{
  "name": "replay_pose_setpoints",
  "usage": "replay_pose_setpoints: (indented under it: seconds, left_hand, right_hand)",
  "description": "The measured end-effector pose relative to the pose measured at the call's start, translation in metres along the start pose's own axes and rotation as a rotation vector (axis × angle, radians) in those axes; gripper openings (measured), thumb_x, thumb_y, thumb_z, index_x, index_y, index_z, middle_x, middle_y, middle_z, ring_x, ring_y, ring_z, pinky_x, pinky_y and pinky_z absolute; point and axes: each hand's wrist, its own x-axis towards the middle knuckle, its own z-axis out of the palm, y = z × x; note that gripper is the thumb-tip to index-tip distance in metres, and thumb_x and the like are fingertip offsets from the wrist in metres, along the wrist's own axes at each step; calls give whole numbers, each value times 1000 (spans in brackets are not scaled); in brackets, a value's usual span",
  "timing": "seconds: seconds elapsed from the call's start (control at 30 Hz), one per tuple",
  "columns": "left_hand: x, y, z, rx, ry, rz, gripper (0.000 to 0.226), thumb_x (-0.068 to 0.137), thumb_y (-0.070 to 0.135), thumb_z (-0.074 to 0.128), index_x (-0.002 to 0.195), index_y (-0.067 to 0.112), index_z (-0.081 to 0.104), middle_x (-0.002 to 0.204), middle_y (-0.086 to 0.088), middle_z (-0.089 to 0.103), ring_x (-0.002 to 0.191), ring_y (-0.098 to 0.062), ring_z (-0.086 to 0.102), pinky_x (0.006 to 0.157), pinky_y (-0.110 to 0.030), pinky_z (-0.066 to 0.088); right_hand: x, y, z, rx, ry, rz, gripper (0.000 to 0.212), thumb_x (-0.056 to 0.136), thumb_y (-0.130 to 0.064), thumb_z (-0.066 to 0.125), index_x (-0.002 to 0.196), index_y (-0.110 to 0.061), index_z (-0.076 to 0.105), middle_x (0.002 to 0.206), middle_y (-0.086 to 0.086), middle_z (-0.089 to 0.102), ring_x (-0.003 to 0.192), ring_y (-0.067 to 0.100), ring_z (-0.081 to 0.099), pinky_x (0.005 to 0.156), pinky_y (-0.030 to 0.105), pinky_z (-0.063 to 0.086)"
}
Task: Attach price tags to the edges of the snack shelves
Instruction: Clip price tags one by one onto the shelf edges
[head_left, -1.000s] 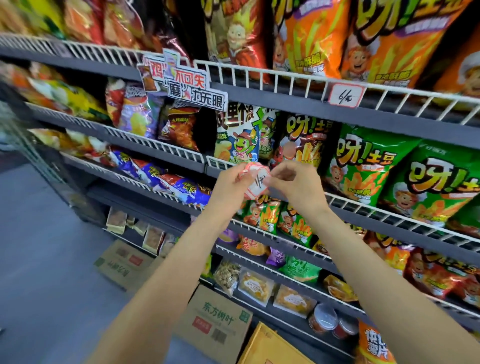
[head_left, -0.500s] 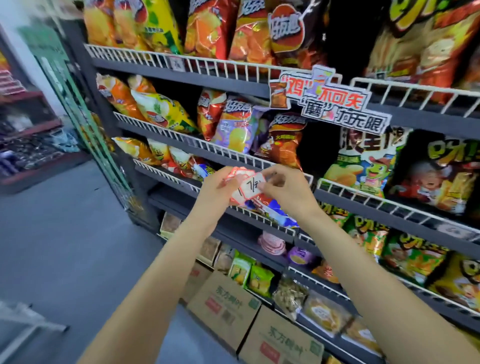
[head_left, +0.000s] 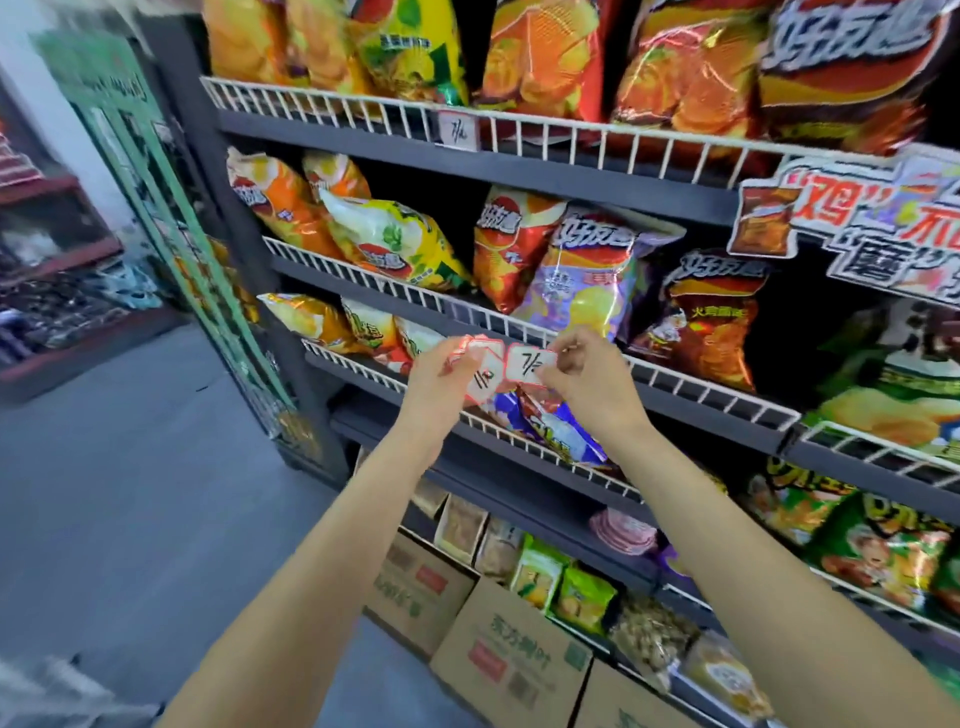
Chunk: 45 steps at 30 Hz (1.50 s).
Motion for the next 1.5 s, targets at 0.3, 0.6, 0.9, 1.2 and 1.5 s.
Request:
replay_pose_setpoints:
  seconds: [0.3,0.6,0.9,1.2,1.5]
  left_hand:
    - [119,-29,-40,356,-62,-29,37,97,18,47,132,8,49,130,-14,56,117,-27,52,98,-33,40]
    - [177,-54,-51,405,-320,-88,51,95,21,52,141,8,33,138,-14,48,122,-25,50,93,-31,43]
    - [195,-62,-57,294,-465,-125,67,96,22,49,150,12,10,155,-7,25,139,-22,32,99,-25,36]
    - [205,-73,-59,240,-525,-85,65,96,20,50,150,15,14,156,-8,21,142,-23,27,113,-37,27]
    - [209,-87,-66,310,-559,14,61,97,9,44,150,17,14,121,6,54,70,1,44,60,-10,40]
  right_hand:
    - [90,12,54,-274,53,-35,19,84,0,57,100,-6,65,89,9,62,78,27,62,78,33,48]
    - [135,19,96,-523,186,-8,18,90,-8,48,91,-12,66,71,7,60,67,25,55,68,34,45]
    - [150,20,119,-602,312,52,23,92,-8,46,108,-11,62,91,14,68,80,32,62,71,41,52]
    - [149,20,125,-606,378,39,21,90,-11,56,106,-11,69,108,13,63,87,26,63,76,30,49]
    - [154,14,127,-650,440,-19,24,90,-6,54,108,-12,69,104,14,63,89,27,61,78,30,46]
